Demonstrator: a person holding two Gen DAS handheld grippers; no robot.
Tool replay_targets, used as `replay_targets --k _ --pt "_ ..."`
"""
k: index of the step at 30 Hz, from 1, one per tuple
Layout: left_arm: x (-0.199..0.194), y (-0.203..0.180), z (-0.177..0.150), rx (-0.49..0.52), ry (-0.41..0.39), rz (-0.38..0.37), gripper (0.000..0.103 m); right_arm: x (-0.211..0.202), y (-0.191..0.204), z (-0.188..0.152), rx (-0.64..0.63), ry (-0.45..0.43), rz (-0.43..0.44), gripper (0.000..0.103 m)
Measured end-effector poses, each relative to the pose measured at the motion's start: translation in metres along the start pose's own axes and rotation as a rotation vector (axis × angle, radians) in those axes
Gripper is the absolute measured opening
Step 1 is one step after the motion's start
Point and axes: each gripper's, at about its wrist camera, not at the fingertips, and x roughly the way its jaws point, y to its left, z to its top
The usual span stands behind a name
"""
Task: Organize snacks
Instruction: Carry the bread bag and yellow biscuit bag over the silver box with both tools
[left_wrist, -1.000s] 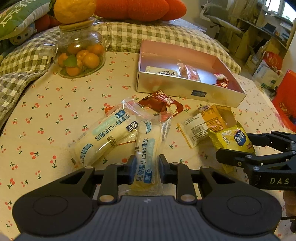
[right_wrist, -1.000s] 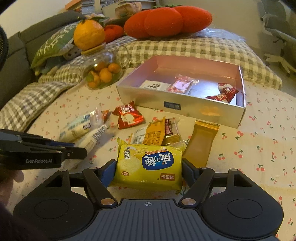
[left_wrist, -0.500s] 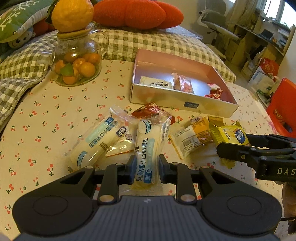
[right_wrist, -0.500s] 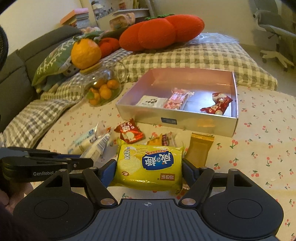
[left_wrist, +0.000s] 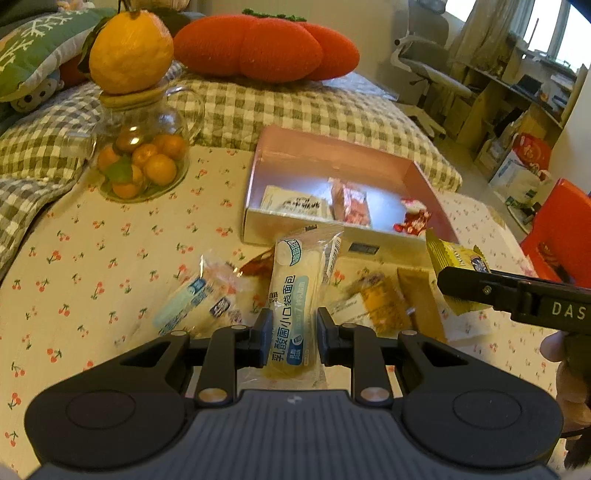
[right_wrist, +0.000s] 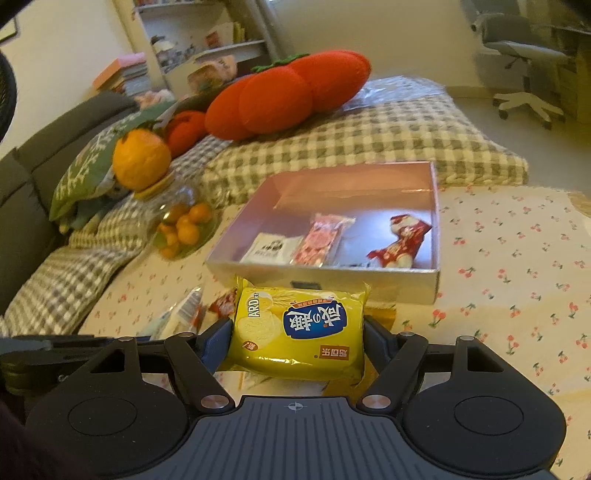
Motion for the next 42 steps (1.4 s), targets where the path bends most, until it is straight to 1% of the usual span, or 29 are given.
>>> replay_targets --k 10,19,23,28,31,35,39,42 --pt "0.010 -0.015 0.023 -0.023 -0.028 -0.009 0.022 0.003 -0.020 0.023 0.097 -0.043 -0.017 0.075" --pt "0.024 -0.017 0.043 -0.080 -0.049 -0.015 0.022 0.014 -0.038 0.039 0.172 -0.068 -0.021 0.075" --pt "0.033 -0.021 0.057 -0.068 -0.068 -0.007 0.022 0.022 -0.046 0.045 0.198 -0.089 -0.013 0.075" --pt "0.053 -0.021 0.075 -0.049 -0.059 0.011 0.022 0.038 -0.054 0.052 0.230 -0.067 0.001 0.075" --pt "0.069 -0.021 0.085 -0.035 -0.047 0.022 0.022 0.047 -0.058 0.063 0.211 -0.066 -0.009 0.075" --pt "0.089 -0.022 0.098 -0.030 -0.048 0.028 0.022 0.063 -0.067 0.077 0.227 -0.056 -0.004 0.075" --pt "0.106 -0.025 0.110 -0.025 -0.051 0.038 0.022 0.080 -0.074 0.091 0.218 -0.050 -0.042 0.075" --pt "0.118 -0.027 0.117 -0.011 -0.054 0.048 0.022 0.092 -0.077 0.100 0.202 -0.043 -0.054 0.075"
